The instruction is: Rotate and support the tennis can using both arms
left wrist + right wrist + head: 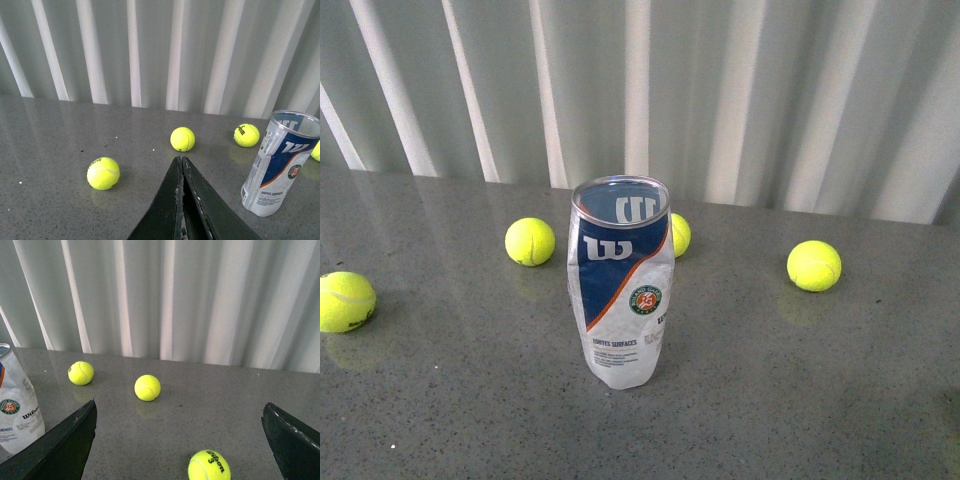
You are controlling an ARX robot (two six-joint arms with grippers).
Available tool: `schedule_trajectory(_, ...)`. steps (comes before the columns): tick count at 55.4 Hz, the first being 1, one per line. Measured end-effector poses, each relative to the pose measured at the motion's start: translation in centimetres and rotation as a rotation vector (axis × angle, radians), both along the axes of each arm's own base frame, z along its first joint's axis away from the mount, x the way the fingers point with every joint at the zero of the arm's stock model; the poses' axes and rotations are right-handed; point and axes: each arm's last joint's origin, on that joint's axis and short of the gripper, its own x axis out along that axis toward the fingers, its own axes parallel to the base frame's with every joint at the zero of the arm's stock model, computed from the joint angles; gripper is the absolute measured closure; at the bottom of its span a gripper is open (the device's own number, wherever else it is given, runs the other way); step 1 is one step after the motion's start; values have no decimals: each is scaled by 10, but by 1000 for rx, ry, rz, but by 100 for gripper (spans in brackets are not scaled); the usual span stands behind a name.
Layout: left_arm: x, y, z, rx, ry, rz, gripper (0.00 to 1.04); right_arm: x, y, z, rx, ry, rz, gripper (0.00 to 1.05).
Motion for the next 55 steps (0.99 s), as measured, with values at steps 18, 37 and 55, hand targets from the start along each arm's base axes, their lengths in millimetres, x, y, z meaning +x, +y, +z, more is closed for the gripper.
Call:
schedule_trajectory(18, -5, 0, 1, 0, -26, 1, 101, 0, 0, 0, 0, 0, 0, 7)
schedule_trajectory(37, -5, 0, 1, 0, -27, 1, 80, 0, 0, 0, 0, 0, 0, 7)
schedule_trajectory(55, -5, 0, 1, 0, -27, 1, 25, 0, 0, 0, 0, 0, 0, 7)
